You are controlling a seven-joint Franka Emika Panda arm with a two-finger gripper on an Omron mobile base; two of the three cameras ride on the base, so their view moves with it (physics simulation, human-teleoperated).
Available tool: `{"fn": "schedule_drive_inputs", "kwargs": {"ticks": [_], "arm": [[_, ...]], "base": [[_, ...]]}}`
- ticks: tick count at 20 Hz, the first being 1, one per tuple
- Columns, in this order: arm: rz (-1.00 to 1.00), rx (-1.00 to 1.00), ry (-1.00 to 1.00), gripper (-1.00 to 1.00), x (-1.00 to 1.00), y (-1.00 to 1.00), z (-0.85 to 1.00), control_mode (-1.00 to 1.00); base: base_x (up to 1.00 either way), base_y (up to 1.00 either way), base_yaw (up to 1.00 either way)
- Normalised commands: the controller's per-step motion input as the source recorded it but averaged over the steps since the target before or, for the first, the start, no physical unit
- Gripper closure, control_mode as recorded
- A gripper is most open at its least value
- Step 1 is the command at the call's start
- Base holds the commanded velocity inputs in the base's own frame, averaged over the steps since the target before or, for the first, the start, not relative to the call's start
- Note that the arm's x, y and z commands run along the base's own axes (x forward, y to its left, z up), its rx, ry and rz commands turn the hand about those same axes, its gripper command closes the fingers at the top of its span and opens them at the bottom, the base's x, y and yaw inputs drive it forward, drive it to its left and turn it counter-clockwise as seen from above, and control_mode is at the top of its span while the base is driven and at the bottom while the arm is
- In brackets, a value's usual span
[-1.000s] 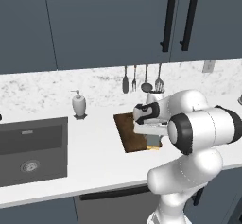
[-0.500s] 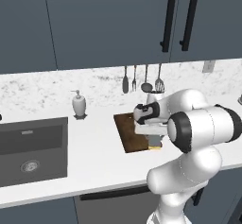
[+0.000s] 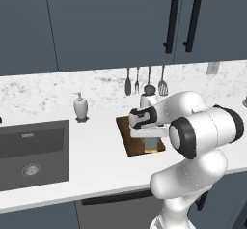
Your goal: Pick up the sponge from the counter and clean the cutting board by briefly scrubbing or pressing down on the cutting board. Once finished, release the sponge.
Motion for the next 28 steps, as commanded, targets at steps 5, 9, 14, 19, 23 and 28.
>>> {"fn": "schedule_drive_inputs", "kwargs": {"ticks": [5,9,14,19,23,28], "arm": [[0.0,0.0,0.0,1.0,0.0,0.4,-0.13,-1.0],[0.0,0.02,0.0,1.0,0.0,0.22,-0.26,-1.0],[0.0,0.04,0.0,1.0,0.0,0.46,-0.07,-1.0],[0.0,0.01,0.0,1.0,0.0,0.55,-0.02,-1.0],[0.0,0.0,0.0,1.0,0.03,0.21,-0.16,-1.0],[0.0,0.01,-0.01,1.0,0.3,0.08,-0.12,-1.0]], "base": [[0.0,0.0,0.0],[0.0,0.0,0.0],[0.0,0.0,0.0],[0.0,0.0,0.0],[0.0,0.0,0.0],[0.0,0.0,0.0]]}}
